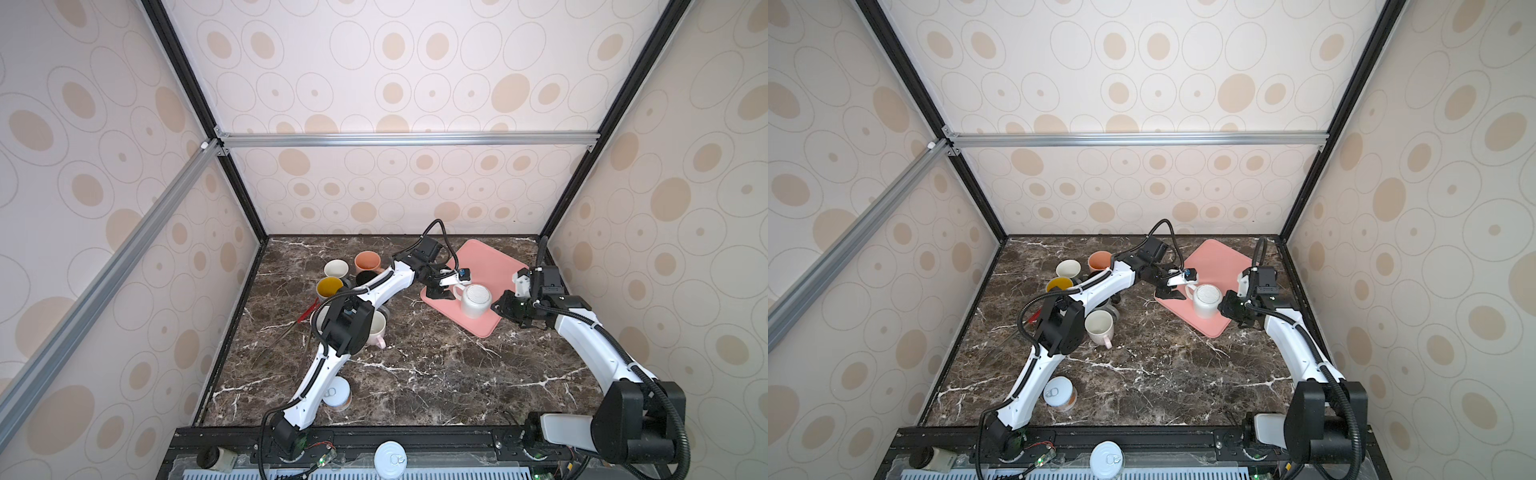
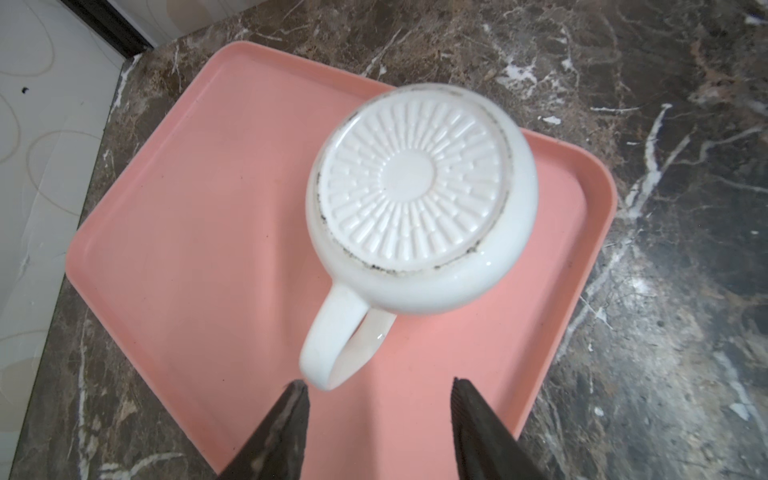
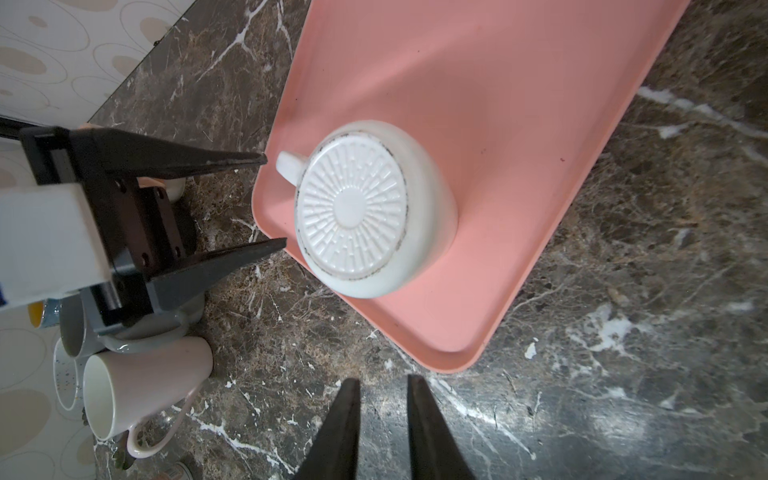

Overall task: Turn the mug right side up
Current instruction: 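Grasp the white mug's handle with the left gripper while the right gripper steadies the mug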

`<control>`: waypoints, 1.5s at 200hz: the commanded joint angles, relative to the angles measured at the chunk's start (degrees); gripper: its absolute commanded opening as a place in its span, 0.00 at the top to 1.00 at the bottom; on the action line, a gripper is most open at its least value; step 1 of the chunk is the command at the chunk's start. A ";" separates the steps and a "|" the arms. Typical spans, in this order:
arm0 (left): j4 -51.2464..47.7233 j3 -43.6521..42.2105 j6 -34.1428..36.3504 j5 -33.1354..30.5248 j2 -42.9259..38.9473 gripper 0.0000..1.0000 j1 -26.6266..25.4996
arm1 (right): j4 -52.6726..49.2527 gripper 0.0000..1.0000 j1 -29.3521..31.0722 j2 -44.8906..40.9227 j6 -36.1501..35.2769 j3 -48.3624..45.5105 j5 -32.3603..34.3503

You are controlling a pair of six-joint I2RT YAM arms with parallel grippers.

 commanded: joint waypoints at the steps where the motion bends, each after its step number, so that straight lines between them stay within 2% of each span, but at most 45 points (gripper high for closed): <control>1: 1.31 2.27 -0.19 2.21 1.79 0.49 -1.32 | 1.82 0.76 -0.32 0.34 1.03 -1.09 -0.30; 54: 4.81 2.12 -2.27 1.32 1.71 0.50 -2.07 | 1.41 0.76 -0.31 -0.65 0.82 -2.09 -0.05; 83: 4.59 0.76 -0.95 1.99 -0.98 0.49 -2.07 | 1.49 0.76 -0.30 -1.17 0.99 -2.89 -0.28; 108: 4.06 0.05 3.66 3.88 -2.45 0.46 -1.97 | 1.20 0.76 -0.36 -1.15 0.99 -3.38 -0.99; 139: 0.66 5.11 6.39 3.12 1.01 0.28 -1.82 | 1.10 0.76 -0.37 -1.63 1.16 -4.49 -1.55; 160: 2.00 4.90 6.98 2.04 2.08 0.18 -1.81 | 1.01 0.76 -0.35 -2.01 1.17 -5.85 -1.81; 186: 4.53 5.82 6.65 1.15 4.20 0.15 -1.89 | 0.97 0.76 -0.37 -2.02 1.17 -7.18 -2.45; 212: 8.41 5.95 4.54 3.28 5.87 0.14 -1.80 | 0.85 0.76 -0.30 -1.39 1.40 -7.59 -3.25; 231: 9.42 6.03 3.73 4.21 6.89 0.16 -1.81 | 0.96 0.76 -0.34 -1.38 1.52 -7.76 -3.33; 248: 7.83 6.41 3.37 5.07 7.25 0.22 -1.81 | 0.95 0.76 -0.36 -1.42 1.61 -8.05 -3.28; 300: 2.24 5.89 1.20 7.45 4.34 0.61 -1.96 | 1.71 0.76 -0.35 -0.40 1.52 -8.26 -2.09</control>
